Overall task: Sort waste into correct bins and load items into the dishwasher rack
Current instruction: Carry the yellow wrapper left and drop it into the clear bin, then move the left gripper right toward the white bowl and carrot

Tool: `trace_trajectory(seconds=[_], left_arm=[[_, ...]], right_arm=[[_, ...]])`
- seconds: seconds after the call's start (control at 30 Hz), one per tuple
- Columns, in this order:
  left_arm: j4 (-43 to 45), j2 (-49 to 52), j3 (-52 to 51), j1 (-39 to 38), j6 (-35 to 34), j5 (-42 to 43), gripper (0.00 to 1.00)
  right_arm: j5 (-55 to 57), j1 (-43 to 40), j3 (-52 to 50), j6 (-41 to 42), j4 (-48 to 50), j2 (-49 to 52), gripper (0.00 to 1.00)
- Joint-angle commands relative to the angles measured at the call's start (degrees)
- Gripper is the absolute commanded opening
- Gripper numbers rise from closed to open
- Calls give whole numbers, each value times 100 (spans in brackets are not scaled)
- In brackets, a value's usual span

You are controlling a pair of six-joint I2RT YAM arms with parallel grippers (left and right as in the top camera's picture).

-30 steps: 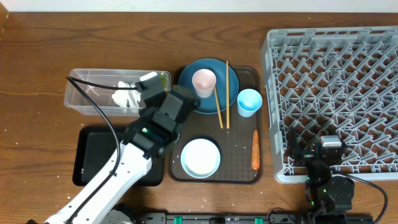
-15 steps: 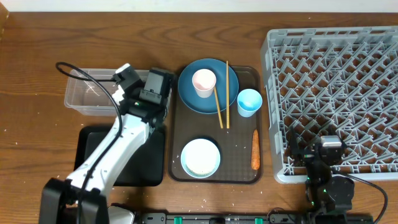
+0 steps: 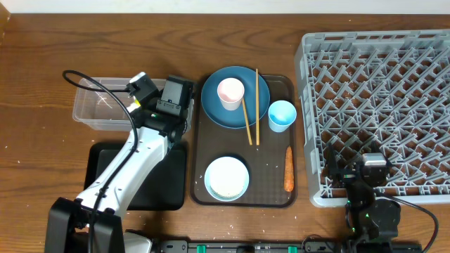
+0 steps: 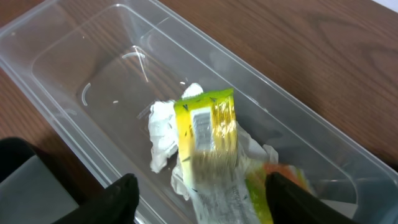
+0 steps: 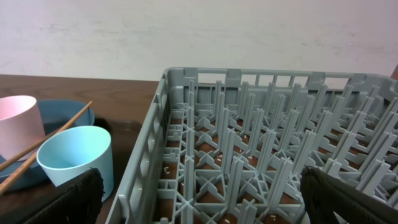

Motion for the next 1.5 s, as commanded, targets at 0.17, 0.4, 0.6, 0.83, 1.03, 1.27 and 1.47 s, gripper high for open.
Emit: trace_trajectory(seconds=[0.17, 0.4, 0.6, 0.83, 1.03, 1.27, 1.47], left_arm=[[-157, -94, -33, -20, 31, -44, 70], [-964, -1412, -28, -739, 846, 323, 70], [-2094, -2736, -28, -1661, 1012, 2603, 70], [-2385, -2970, -28, -2675, 706, 4177, 69], [-2363, -2500, -28, -3512, 267, 3995, 65], [-1851, -1443, -28, -4122, -9, 3915, 59], [-1545, -533, -28, -4321, -4, 3912, 48]], right_arm=[[-2, -55, -4, -22, -22, -31, 99], [-2, -55, -4, -22, -22, -31, 99], [-2, -55, -4, -22, -22, -31, 99], [-2, -55, -4, -22, -22, -31, 99], [-2, -52, -4, -22, -22, -31, 99], [-2, -55, -4, -22, -24, -31, 99], [-2, -55, -4, -22, -22, -31, 99]])
